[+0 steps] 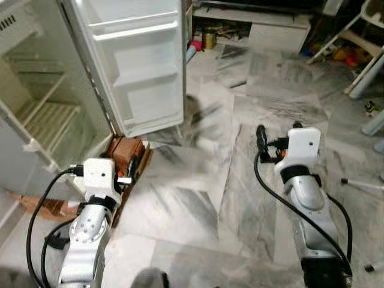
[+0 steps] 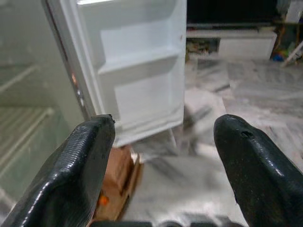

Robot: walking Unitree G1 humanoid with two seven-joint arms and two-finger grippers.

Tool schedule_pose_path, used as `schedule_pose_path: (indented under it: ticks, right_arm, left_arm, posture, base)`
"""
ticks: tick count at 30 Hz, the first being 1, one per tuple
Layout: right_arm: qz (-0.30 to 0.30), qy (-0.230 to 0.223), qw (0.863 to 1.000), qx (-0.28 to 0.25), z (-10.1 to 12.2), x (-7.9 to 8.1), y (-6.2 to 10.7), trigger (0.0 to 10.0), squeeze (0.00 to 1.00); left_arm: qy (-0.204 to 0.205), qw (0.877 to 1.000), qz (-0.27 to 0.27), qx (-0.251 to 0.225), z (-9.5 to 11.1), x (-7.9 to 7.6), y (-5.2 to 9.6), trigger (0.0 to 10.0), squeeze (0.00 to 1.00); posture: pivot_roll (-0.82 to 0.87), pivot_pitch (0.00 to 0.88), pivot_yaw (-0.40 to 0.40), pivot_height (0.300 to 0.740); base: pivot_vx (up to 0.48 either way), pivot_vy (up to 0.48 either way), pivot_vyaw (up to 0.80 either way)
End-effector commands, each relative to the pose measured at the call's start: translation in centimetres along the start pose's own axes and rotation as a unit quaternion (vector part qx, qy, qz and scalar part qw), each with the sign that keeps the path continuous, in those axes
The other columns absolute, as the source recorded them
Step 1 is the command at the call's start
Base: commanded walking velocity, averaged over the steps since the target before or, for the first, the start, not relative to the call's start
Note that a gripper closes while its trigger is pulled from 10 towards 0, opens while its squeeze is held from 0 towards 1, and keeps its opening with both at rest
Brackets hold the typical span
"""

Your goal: Restocking fridge

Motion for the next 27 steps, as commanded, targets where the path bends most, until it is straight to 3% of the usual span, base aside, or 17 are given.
schedule_pose_path:
  ticks: [1,5,9,14,20,27]
  right_arm:
    - [0.015,0.014,1.000,-0.002,0.2,0.9,0.1,10.0,0.00]
    - [0.030,-0.025,0.999,0.018,-0.7,1.0,0.3,10.0,0.00]
    - [0.030,-0.002,0.999,0.017,-0.5,1.5,-0.1,10.0,0.00]
    - [0.046,-0.024,0.999,0.000,0.2,2.0,-0.3,10.0,0.00]
    - [0.029,-0.052,0.998,0.007,0.3,1.8,-0.3,10.0,0.00]
    - [0.000,-0.053,0.998,0.017,-0.4,1.2,0.0,10.0,0.00]
  left_arm:
    - [-0.005,1.000,0.001,0.012,-0.6,-0.2,0.0,10.0,0.00]
    - [-0.008,1.000,-0.011,0.015,-0.9,-0.9,-0.1,10.0,0.00]
    - [-0.020,1.000,-0.005,0.003,-0.3,-0.2,-0.6,10.0,0.00]
    - [-0.029,1.000,-0.001,-0.010,0.6,0.1,-1.3,10.0,0.00]
    - [-0.026,0.999,-0.025,0.010,-0.6,-0.7,-0.5,10.0,0.00]
    - [-0.015,0.998,-0.049,0.033,-1.7,-1.6,0.4,10.0,0.00]
  posture:
    - [0.06,0.050,-0.003,0.740]
    - [0.06,0.060,-0.007,0.740]
    - [0.07,0.073,-0.009,0.740]
    - [0.09,0.078,-0.012,0.740]
    - [0.06,0.118,0.013,0.740]
    - [0.06,0.121,0.017,0.740]
  base:
    - [0.480,0.000,0.00]
    - [0.480,0.000,0.00]
    - [0.480,0.000,0.00]
    - [0.480,0.000,0.00]
    - [0.480,0.000,0.00]
    - [0.475,0.000,-0.80]
Point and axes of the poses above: a point about 5 cm out from each wrist's last joint towards the gripper, its own y axis pointing back from the gripper into the wrist, its own z axis along the axis of the wrist's last joint, x = y × z, the point moved 2 cm from there along -y, pointing out of the wrist towards the gripper, and after that the axes turned 6 degrees about y, right-handed, at the moved point
